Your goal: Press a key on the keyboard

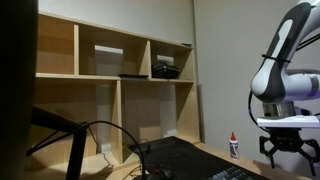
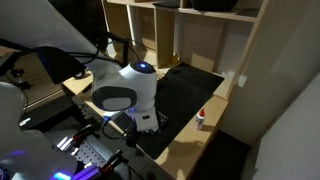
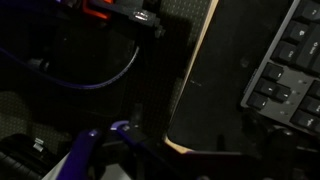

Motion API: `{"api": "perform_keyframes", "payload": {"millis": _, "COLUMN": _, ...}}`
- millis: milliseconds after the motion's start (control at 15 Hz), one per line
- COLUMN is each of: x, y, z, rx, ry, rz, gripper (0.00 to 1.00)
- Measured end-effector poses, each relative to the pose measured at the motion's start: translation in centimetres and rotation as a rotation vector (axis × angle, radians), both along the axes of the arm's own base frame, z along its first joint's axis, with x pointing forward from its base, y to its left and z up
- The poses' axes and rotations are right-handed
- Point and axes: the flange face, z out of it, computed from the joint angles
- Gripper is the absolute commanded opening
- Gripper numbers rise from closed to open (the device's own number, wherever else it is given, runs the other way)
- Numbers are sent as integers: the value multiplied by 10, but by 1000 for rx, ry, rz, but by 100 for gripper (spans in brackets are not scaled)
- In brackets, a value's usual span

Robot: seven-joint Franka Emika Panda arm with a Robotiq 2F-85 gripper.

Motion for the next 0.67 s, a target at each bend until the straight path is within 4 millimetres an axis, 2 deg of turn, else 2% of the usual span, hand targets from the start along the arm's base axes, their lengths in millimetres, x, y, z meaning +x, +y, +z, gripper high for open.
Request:
{"api": "perform_keyframes", "payload": {"millis": 267, "x": 21, "y": 19, "z": -30, "rx": -15, "ry": -61, "rz": -52, "gripper": 100}}
{"api": "perform_keyframes", "payload": {"millis": 467, "x": 27, "y": 25, "z": -53, "rx": -24, "ry": -64, "rz": -82, "gripper": 100}}
{"api": "perform_keyframes", "payload": {"millis": 667, "x": 28, "y": 24, "z": -56, "rx": -26, "ry": -58, "rz": -87, "gripper": 100}}
